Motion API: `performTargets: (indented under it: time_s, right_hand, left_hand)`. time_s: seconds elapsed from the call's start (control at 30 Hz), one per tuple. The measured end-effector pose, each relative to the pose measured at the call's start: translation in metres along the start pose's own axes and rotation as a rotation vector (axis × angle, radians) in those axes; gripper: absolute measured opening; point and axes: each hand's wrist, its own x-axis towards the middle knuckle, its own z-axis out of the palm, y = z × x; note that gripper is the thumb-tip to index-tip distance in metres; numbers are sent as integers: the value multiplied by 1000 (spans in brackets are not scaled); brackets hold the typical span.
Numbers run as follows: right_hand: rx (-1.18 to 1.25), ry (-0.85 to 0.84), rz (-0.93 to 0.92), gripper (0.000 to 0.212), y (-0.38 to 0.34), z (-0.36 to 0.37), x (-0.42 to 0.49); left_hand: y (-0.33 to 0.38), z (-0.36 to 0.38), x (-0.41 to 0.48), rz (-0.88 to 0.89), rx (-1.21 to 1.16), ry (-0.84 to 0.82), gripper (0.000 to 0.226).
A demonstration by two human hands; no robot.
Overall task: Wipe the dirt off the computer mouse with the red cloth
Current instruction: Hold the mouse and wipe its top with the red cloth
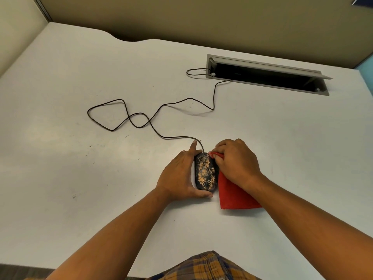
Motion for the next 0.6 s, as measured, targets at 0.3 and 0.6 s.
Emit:
performTargets:
  time_s: [0.3,0.6]
  right_hand:
    - [-8,4,-5,24,-4,1,1]
    - [-74,-36,-23,27,-6,1,2]
  left_hand:
    - [0,0,0,4,1,-6,144]
    - [0,0,0,12,-1,-4,139]
